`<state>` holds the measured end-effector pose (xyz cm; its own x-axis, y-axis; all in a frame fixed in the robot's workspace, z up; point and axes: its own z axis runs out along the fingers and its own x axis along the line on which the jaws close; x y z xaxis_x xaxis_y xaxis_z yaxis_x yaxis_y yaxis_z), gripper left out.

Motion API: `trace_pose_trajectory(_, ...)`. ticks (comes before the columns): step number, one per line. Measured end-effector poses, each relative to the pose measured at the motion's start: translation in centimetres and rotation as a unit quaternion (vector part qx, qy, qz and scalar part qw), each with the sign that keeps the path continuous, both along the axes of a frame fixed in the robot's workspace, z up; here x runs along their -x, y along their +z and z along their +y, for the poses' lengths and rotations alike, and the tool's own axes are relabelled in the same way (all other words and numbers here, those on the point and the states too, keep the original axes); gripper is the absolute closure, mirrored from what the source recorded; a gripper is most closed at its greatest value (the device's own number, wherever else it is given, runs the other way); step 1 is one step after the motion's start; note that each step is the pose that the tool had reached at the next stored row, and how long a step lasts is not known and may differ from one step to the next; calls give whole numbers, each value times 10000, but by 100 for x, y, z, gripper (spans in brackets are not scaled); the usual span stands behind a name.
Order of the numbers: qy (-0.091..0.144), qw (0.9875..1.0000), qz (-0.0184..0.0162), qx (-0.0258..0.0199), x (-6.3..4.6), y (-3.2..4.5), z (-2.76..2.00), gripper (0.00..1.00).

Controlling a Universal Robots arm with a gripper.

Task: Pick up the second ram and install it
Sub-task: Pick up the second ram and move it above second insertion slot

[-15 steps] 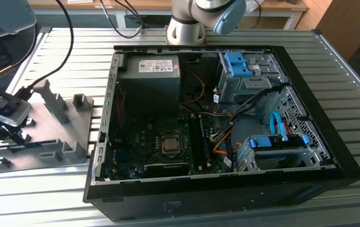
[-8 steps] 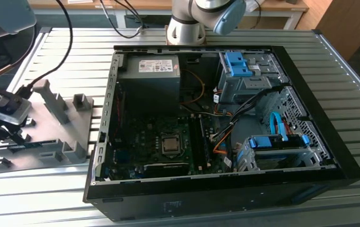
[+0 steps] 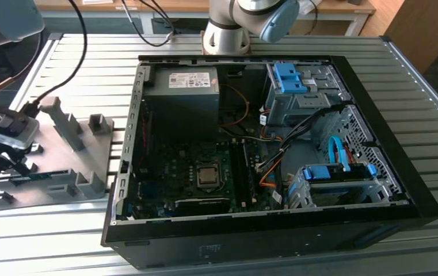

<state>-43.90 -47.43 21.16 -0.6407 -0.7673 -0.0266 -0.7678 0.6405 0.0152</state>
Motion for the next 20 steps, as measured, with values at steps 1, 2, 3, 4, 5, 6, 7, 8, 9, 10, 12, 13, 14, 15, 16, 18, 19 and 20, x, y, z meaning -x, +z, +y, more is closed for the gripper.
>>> trace_pose_trajectory(1, 41, 10000, 0, 0, 0, 0, 0, 90)
trace_pose_trajectory(2, 83, 10000, 0, 0, 0, 0, 0, 90)
trace_pose_trajectory(3, 123, 9999, 0, 0, 0, 0, 0, 90)
trace_pose_trajectory(4, 162, 9999, 0, 0, 0, 0, 0, 90)
trace_pose_trajectory(5, 199, 9998, 0, 0, 0, 0, 0, 90)
trace_pose_trajectory(6, 237, 9997, 0, 0, 0, -1, 0, 90)
trace_pose_trajectory(7, 275, 9996, 0, 0, 0, -1, 0, 90)
trace_pose_trajectory(8, 311, 9995, 0, 0, 0, 0, 0, 90)
trace_pose_trajectory(9, 347, 9994, 0, 0, 0, 0, 0, 90)
trace_pose_trajectory(10, 386, 9993, 0, 0, 0, 0, 0, 90)
trace_pose_trajectory(12, 456, 9990, 0, 0, 0, -1, 0, 90)
trace_pose_trajectory(13, 491, 9988, 0, 0, 0, 0, 0, 90)
trace_pose_trajectory(14, 526, 9986, 0, 0, 0, 0, 0, 90)
trace_pose_trajectory(15, 562, 9984, 0, 0, 0, 0, 0, 90)
trace_pose_trajectory(16, 597, 9982, 0, 0, 0, -1, 0, 90)
trace_pose_trajectory(18, 668, 9978, 0, 0, 0, -1, 0, 90)
trace_pose_trajectory(19, 702, 9975, 0, 0, 0, -1, 0, 90)
trace_pose_trajectory(20, 737, 9973, 0, 0, 0, -1, 0, 90)
